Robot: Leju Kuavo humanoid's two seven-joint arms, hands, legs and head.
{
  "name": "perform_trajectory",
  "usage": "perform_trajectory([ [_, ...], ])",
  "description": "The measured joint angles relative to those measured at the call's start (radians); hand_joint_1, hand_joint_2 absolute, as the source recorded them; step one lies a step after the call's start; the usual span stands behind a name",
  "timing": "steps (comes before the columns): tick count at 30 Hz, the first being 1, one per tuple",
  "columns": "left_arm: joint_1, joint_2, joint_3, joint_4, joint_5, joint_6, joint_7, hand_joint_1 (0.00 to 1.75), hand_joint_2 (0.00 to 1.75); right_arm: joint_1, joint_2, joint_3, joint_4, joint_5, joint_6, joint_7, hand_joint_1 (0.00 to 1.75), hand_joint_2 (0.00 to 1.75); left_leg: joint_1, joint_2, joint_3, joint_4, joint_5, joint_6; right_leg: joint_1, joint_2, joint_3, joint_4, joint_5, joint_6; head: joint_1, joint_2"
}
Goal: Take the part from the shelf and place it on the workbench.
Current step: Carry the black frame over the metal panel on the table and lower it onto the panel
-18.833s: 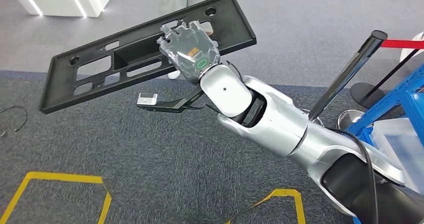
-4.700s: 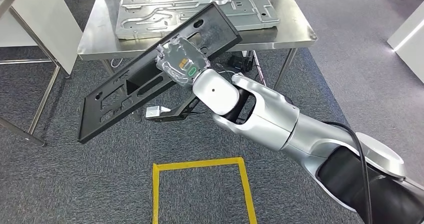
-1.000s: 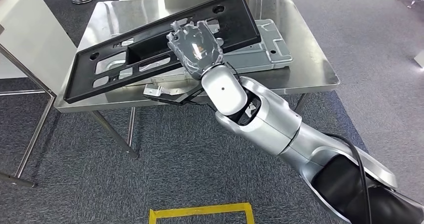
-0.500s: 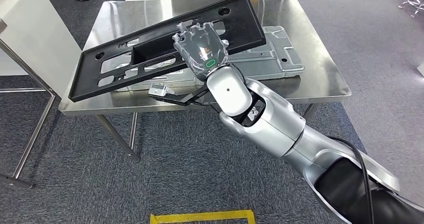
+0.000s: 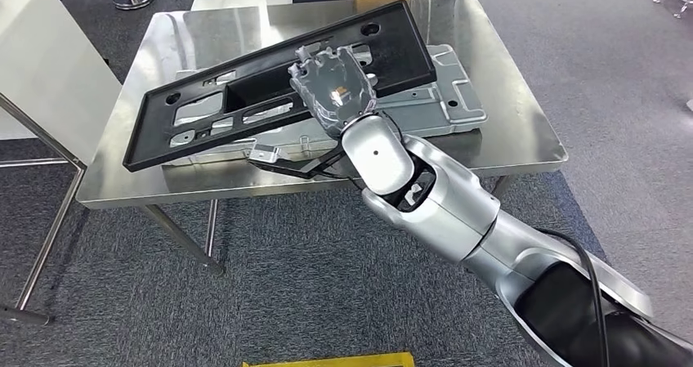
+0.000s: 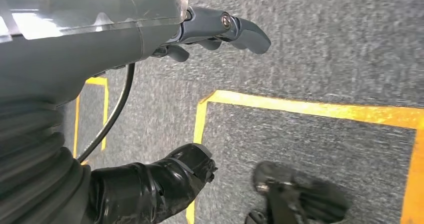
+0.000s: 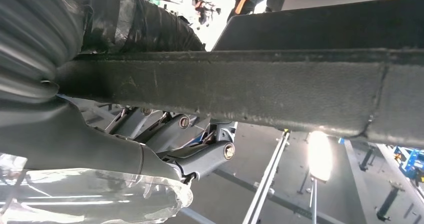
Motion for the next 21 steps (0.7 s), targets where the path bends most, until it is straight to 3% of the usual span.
perform_trajectory([
  [2, -0.002, 0.001, -0.001, 0.0, 0.001, -0.001, -0.001, 0.0, 1.75, -0.001, -0.001, 0.0, 0.0, 0.0, 0.0, 0.0, 1.75, 1.75, -0.005, 0.0, 0.039, -0.093, 0.035, 0.009, 0.002, 0.001, 0.005, 0.002, -0.009, 0.008, 0.0, 0.0],
  [4, -0.004, 0.001, -0.002, 0.0, 0.002, -0.003, -0.001, 0.0, 1.75, 0.0, -0.001, 0.0, -0.001, 0.001, 0.0, 0.0, 1.75, 1.75, -0.011, -0.001, 0.049, -0.117, 0.027, 0.019, 0.003, 0.0, 0.004, 0.001, -0.013, 0.017, 0.0, 0.0],
  [7, -0.004, 0.001, -0.003, 0.0, 0.004, -0.003, -0.001, 0.0, 1.75, 0.0, -0.002, 0.0, -0.002, 0.002, 0.0, 0.0, 1.75, 1.75, -0.004, 0.0, 0.062, -0.131, 0.023, 0.033, 0.003, -0.003, -0.006, 0.025, -0.031, 0.032, 0.002, 0.0],
  [8, -0.004, 0.001, -0.003, 0.0, 0.005, -0.003, 0.0, 0.0, 1.75, -0.001, -0.002, -0.001, -0.002, 0.002, 0.0, 0.0, 1.75, 1.75, -0.002, 0.001, 0.069, -0.135, 0.021, 0.038, 0.002, -0.005, -0.026, 0.065, -0.048, 0.036, 0.002, 0.0],
  [10, -0.004, 0.001, -0.004, 0.0, 0.007, -0.003, 0.0, 0.0, 1.75, 0.002, -0.003, -0.001, -0.002, 0.003, 0.0, 0.0, 1.75, 1.75, -0.002, 0.002, 0.079, -0.136, 0.013, 0.047, -0.001, -0.007, -0.098, 0.192, -0.089, 0.043, 0.003, 0.0],
  [12, -0.005, 0.001, -0.005, 0.0, 0.008, -0.003, 0.0, 0.0, 1.75, 0.009, -0.004, -0.001, -0.001, 0.003, 0.001, 0.0, 1.75, 1.75, -0.002, 0.001, 0.09, -0.135, 0.004, 0.051, -0.004, -0.008, -0.16, 0.274, -0.094, 0.046, 0.003, 0.0],
  [13, -0.005, 0.001, -0.006, 0.0, 0.008, -0.003, 0.0, 0.0, 1.75, 0.012, -0.005, -0.001, -0.001, 0.003, 0.001, 0.0, 1.75, 1.75, -0.002, 0.0, 0.096, -0.134, -0.002, 0.051, -0.006, -0.008, -0.166, 0.262, -0.069, 0.046, 0.003, 0.0],
  [14, -0.004, 0.001, -0.006, 0.0, 0.008, -0.003, 0.0, 0.0, 1.75, 0.014, -0.006, -0.001, -0.001, 0.003, 0.001, 0.0, 1.75, 1.75, -0.002, -0.001, 0.104, -0.132, -0.009, 0.049, -0.008, -0.008, -0.153, 0.216, -0.03, 0.045, 0.003, 0.0],
  [16, -0.003, 0.001, -0.006, 0.0, 0.008, -0.003, -0.001, 0.0, 1.75, 0.013, -0.007, -0.001, -0.001, 0.003, 0.001, 0.0, 1.75, 1.75, -0.004, -0.003, 0.115, -0.126, -0.025, 0.042, -0.008, -0.009, -0.104, 0.092, 0.04, 0.041, 0.003, 0.0],
  [18, -0.005, 0.001, -0.007, 0.0, 0.009, -0.004, -0.002, 0.0, 1.75, 0.013, -0.008, -0.001, -0.001, 0.003, 0.001, -0.001, 1.75, 1.75, -0.006, -0.005, 0.115, -0.121, -0.034, 0.032, -0.005, -0.009, -0.074, 0.025, 0.053, 0.035, 0.002, 0.0],
  [21, -0.005, 0.001, -0.008, 0.0, 0.01, -0.004, -0.001, 0.0, 1.75, 0.017, -0.011, -0.001, 0.002, 0.003, 0.0, -0.003, 1.75, 1.75, -0.004, -0.004, 0.113, -0.121, -0.041, 0.017, -0.003, -0.004, -0.065, 0.009, 0.044, 0.023, 0.002, 0.0],
])
